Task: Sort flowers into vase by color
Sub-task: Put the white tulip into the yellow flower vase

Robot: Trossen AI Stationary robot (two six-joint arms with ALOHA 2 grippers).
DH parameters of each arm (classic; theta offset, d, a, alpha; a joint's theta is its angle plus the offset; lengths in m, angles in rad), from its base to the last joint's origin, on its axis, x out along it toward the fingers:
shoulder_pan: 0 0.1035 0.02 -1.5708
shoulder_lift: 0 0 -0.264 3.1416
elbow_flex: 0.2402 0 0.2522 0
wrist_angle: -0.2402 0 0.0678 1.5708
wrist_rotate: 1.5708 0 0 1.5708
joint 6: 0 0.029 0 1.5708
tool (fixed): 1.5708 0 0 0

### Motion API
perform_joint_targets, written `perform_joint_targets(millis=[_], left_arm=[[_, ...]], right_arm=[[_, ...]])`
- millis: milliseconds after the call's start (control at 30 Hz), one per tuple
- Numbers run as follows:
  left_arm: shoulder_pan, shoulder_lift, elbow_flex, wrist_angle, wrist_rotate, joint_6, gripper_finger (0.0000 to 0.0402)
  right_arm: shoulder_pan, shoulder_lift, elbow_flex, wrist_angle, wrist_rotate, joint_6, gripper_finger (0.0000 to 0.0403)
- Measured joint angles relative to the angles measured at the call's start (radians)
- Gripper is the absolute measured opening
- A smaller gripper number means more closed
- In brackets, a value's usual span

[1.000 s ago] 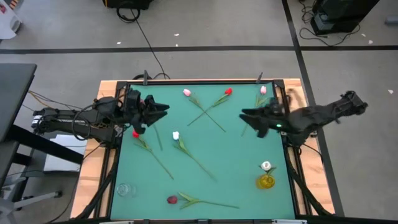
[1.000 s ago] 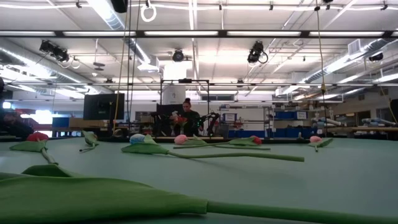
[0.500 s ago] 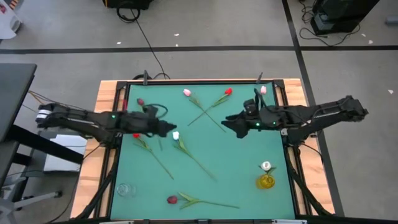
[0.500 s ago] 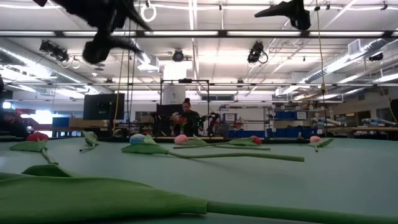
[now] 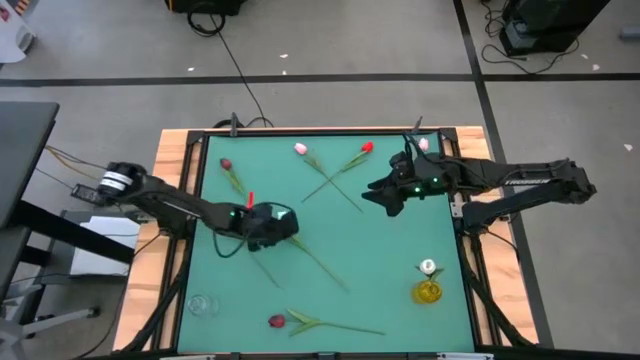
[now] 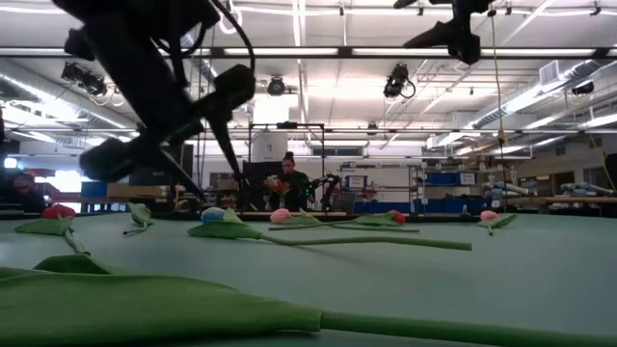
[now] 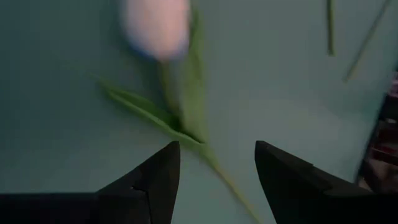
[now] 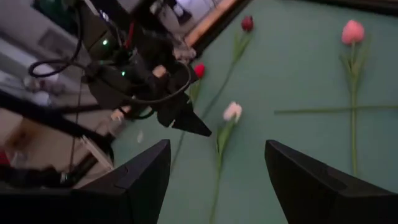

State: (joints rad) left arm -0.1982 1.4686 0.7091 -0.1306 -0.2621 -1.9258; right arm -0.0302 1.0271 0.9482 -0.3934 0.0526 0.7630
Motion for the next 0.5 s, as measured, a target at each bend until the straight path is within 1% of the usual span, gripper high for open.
perform_joint_targets(millis=[133, 300, 500], left_arm=[[-0.016, 0.065, 0.001, 0.146, 0.009, -0.075, 0.0212], [-0.044, 0.118, 0.002, 0.126, 0.014, -0.203, 0.0201], [-0.048, 0.152, 0.001, 0.105, 0.059, -0.304, 0.018]], right_arm=[[-0.031, 0.0, 0.0, -0.048, -0.084, -0.056, 0.0268], [-0.059, 0.0, 0.0, -0.086, -0.162, -0.118, 0.0268], [-0.083, 0.0, 0.0, -0.092, -0.23, -0.179, 0.0268]])
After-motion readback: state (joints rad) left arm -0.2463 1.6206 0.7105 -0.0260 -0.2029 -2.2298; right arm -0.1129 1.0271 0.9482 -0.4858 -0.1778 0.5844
